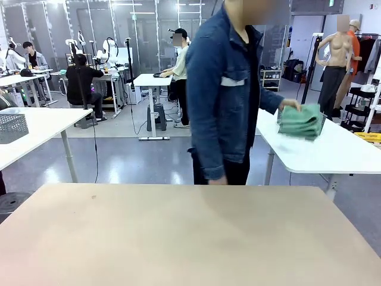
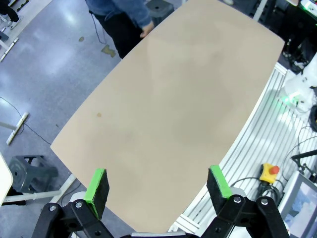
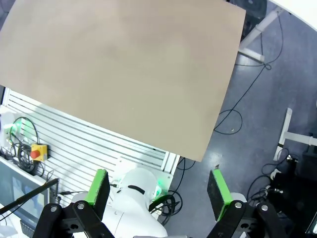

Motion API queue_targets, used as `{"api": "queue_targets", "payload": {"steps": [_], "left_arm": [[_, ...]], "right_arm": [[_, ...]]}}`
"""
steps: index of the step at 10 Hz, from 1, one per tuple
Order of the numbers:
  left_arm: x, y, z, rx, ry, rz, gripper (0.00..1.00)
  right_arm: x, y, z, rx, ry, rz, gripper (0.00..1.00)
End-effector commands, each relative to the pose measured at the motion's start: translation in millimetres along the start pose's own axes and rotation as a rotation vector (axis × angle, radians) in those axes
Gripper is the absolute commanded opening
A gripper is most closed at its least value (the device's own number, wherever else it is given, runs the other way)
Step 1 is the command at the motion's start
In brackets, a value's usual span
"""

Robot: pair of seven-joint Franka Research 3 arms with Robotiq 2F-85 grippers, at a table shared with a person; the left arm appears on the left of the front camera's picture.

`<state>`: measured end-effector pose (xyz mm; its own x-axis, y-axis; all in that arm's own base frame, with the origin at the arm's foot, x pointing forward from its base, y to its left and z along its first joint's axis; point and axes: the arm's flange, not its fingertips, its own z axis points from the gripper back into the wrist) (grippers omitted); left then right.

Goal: Fold the towels and place them in the basket.
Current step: Stack the folded Towel with hook on the right side of the table.

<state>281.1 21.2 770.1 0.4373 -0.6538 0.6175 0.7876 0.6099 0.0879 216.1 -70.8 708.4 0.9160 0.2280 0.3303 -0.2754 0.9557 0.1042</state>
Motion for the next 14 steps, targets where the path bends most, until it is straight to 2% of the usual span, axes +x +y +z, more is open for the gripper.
{"api": "queue_targets", "payload": {"steps": [1, 14], "left_arm": [[-0.2, -0.6, 0.7, -0.001, 0.003, -0.018, 1.0], [-0.2, -0.6, 0.7, -0.001, 0.003, -0.018, 1.0]], "right_arm": [[0.7, 2.4, 1.7, -0.018, 0.004, -0.006, 0.99], [0.7, 2.4, 1.7, -0.018, 0.004, -0.006, 0.99]]}}
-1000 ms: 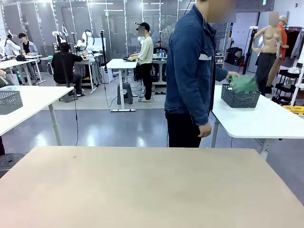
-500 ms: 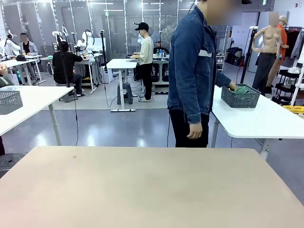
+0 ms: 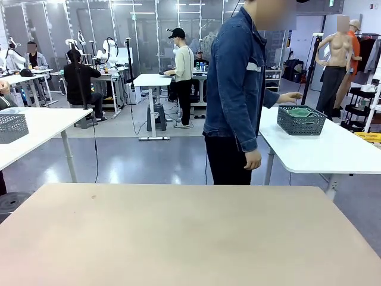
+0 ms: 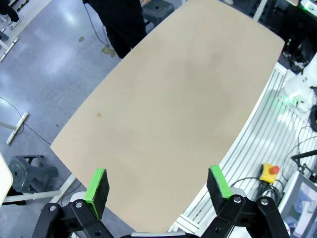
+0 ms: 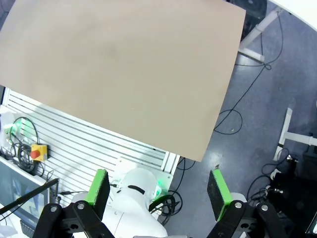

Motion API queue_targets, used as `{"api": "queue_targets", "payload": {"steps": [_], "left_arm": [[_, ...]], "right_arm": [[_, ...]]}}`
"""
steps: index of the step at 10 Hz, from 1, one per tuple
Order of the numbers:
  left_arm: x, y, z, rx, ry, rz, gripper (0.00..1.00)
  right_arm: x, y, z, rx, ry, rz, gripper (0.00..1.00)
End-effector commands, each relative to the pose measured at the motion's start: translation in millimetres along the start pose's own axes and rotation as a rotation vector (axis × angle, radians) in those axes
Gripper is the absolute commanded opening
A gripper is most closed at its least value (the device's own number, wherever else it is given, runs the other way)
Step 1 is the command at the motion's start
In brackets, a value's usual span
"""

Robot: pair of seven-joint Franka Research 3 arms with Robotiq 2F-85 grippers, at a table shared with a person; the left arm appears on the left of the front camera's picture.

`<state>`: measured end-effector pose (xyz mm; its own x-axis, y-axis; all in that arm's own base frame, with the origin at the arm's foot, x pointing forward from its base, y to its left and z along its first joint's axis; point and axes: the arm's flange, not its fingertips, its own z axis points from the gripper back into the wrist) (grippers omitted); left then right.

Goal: Fold the towels and place them in the basket.
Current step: Stack the folded Towel with hook on the right side of the table.

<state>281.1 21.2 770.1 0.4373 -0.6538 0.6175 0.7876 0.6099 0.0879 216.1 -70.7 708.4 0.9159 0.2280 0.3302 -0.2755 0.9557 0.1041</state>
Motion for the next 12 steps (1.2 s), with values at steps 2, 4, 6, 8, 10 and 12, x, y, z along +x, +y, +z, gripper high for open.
{"api": "queue_targets", "payload": {"steps": [2, 4, 6, 8, 10, 12], "left_arm": [[-0.2, -0.6, 0.7, -0.001, 0.003, -0.018, 1.0], [-0.2, -0.6, 0.7, -0.001, 0.003, -0.018, 1.0], [-0.2, -0.6, 0.7, -0.001, 0.003, -0.018, 1.0], [-0.2, -0.6, 0.7, -0.001, 0.003, -0.018, 1.0], [-0.2, -0.6, 0.7, -0.001, 0.003, -0.018, 1.0], [-0.2, -0.6, 0.7, -0.001, 0.003, -0.018, 1.0]], "right_arm": [[0.7, 2.3, 1.7, -0.018, 0.004, -0.006, 0.99], [0.7, 2.3, 1.7, -0.018, 0.004, -0.006, 0.99], [0.7, 2.3, 1.7, -0.018, 0.004, -0.006, 0.99], [0.7, 2.3, 1.7, -0.018, 0.004, -0.006, 0.99], [0.7, 2.3, 1.7, -0.018, 0.004, -0.006, 0.99], [0.7, 2.3, 1.7, -0.018, 0.004, -0.006, 0.99]]}}
